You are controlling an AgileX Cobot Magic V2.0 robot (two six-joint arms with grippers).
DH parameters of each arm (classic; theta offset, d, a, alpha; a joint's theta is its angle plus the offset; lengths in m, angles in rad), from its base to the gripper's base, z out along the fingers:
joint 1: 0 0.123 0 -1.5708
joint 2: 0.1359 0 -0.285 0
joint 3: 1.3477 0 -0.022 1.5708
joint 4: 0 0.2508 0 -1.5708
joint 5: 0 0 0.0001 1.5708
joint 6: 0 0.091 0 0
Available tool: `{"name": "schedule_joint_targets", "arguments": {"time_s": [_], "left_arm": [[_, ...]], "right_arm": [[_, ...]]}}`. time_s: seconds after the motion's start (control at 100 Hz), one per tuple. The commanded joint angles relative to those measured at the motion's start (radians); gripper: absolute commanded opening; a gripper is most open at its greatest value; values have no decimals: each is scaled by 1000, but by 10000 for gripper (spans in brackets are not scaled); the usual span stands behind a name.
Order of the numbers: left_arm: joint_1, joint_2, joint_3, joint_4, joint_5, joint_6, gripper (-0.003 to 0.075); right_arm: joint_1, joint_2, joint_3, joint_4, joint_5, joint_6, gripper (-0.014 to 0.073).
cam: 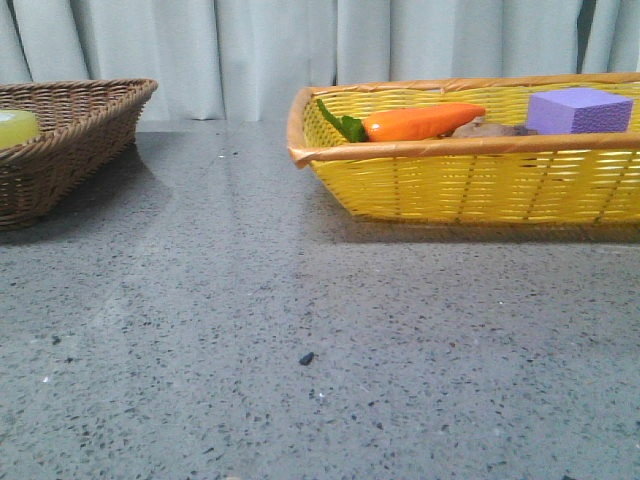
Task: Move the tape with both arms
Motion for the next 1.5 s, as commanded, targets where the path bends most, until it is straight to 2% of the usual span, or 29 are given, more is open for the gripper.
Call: {"name": "schedule_joint_targets", "arguments": {"time_s": [0.0, 0.27, 0.42, 0.5, 0.68, 0.82, 0.97, 1.07, 1.13, 1.27, 1.49], "left_arm": [[0, -30, 10, 0, -46, -11, -20], [0, -30, 10, 0, -46, -11, -20], [0, -30, 10, 0, -46, -11, -21], [0, -30, 10, 0, -46, -11, -20], [0, -30, 10, 0, -46, -11, -20], [0, -30, 10, 0, -46, -11, -20], [0, -30, 10, 0, -46, -11, -20], [0, -30, 10, 0, -46, -11, -20], [0, -30, 10, 0, -46, -11, -20], [0, -30, 10, 0, -46, -11, -20], [0, -30, 10, 0, -46, -11, -20]], "right_arm": [[0, -15, -21, -22, -70, -1, -67], [0, -15, -2, -22, -74, -1, -67], [-68, -15, 71, -33, -115, -1, -67], [-150, -15, 119, -72, -226, -1, -67], [-370, -15, 213, -53, -556, -1, -67], [-540, -15, 286, 75, -762, -1, -67], [-678, -15, 393, 195, -928, -9, -67], [-743, -15, 491, 372, -1063, -119, -67], [-779, -15, 482, 397, -980, -138, -67], [-836, -15, 488, 397, -892, -138, -67], [-847, -15, 488, 385, -596, -138, -67]]}}
